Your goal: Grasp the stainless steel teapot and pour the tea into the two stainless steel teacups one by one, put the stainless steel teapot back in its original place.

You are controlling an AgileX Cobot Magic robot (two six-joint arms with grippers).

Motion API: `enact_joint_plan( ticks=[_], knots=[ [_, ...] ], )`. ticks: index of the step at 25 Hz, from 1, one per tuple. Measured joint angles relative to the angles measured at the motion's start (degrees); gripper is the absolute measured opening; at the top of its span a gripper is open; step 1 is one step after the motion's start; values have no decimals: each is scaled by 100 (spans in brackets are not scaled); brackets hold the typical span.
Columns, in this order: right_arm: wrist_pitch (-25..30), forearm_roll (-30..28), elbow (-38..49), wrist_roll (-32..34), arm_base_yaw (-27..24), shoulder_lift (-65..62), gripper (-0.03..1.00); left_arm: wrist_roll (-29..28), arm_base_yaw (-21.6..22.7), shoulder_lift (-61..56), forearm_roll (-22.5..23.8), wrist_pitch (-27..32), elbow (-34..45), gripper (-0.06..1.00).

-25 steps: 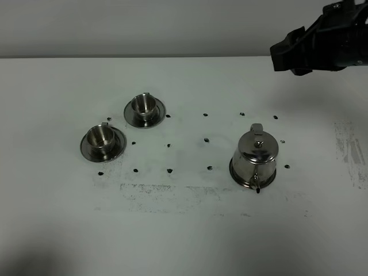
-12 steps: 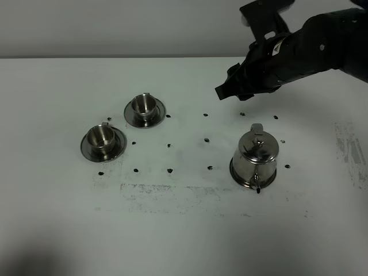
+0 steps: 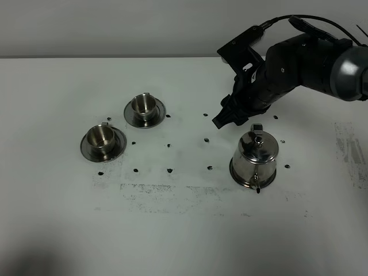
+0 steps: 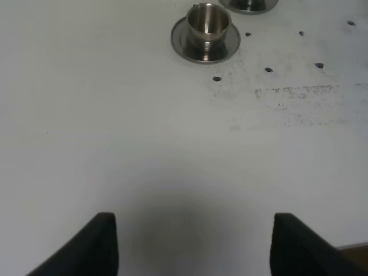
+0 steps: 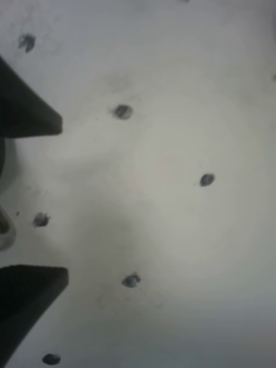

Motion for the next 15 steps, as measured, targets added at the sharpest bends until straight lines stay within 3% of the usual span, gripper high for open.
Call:
enact_joint_plan(
  ticks=[15],
  knots=[
    [202, -393, -19, -247, -108, 117, 48, 0, 0, 0, 0, 0, 0, 55]
  ],
)
